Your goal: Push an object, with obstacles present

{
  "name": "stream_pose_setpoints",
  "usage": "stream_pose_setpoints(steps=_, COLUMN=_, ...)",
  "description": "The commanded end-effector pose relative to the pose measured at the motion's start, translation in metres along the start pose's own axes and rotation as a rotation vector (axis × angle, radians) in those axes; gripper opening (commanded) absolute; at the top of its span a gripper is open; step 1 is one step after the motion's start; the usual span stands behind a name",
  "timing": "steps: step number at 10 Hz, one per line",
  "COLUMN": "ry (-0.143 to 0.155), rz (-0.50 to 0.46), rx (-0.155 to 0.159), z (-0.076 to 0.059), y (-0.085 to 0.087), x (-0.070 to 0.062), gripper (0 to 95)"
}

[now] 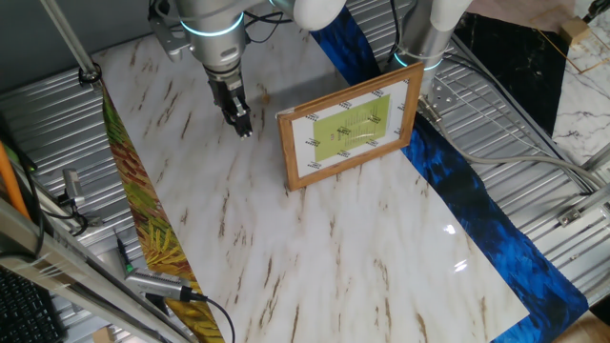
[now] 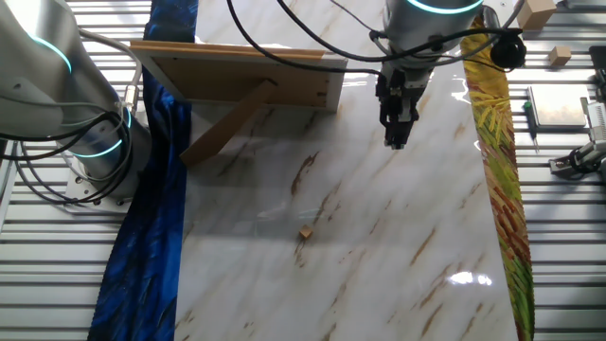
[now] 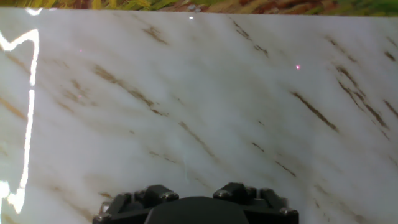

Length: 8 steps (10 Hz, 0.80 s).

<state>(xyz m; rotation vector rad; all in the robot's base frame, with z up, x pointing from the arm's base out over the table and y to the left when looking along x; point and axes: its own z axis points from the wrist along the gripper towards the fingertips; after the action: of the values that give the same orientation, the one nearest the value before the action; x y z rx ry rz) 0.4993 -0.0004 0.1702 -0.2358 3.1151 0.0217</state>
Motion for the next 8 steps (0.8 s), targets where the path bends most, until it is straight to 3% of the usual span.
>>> stream_pose_setpoints(steps=1, ry=0.014, rz=-0.199, rx=-0.016, z=0.0002, y=0.0003, x=-0.0007, gripper=0.0)
stream_pose_setpoints(steps=8, ry=0.031, rz=-0.261, rx=-0.031, z=0.0002, y=0.0003, x=-0.0007, gripper=0.0)
